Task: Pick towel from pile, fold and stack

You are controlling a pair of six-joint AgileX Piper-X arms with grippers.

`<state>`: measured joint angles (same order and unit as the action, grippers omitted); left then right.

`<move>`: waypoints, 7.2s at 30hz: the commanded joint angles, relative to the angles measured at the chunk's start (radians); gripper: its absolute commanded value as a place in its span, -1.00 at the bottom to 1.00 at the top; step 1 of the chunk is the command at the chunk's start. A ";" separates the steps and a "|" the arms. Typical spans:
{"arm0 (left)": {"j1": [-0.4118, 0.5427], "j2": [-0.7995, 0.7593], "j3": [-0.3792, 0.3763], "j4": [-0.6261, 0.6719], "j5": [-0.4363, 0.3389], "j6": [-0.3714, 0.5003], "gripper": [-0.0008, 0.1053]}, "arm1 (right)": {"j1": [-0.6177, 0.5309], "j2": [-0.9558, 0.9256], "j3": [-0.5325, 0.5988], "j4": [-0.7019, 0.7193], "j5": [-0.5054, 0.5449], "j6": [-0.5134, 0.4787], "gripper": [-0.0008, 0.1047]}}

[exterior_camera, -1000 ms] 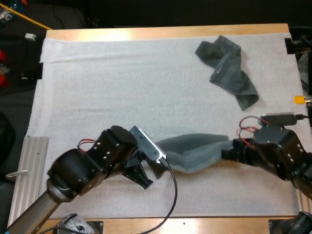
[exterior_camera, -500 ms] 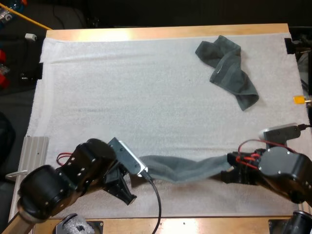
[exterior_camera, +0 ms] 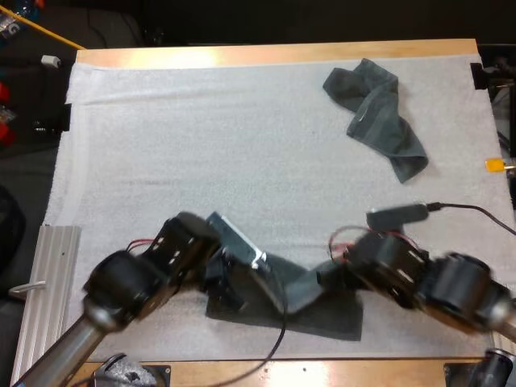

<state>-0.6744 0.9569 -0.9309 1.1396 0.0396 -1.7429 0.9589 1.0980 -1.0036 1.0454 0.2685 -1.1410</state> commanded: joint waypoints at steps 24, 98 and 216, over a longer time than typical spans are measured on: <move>0.386 0.485 0.021 -0.405 0.306 0.037 -0.98 | -0.379 0.310 0.018 -0.313 -0.111 -0.067 -0.99; 0.391 -0.063 -0.018 0.116 0.384 0.072 0.09 | -0.165 0.511 -0.048 -0.189 -0.430 -0.157 -0.99; 0.317 -0.063 -0.018 0.135 0.414 0.112 0.09 | -0.246 0.520 -0.382 -0.342 -0.151 -0.114 -0.99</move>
<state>-0.3542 0.8990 -0.9425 1.2671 0.4466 -1.6371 0.7135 1.6311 -1.3796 0.6852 0.1025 -1.2417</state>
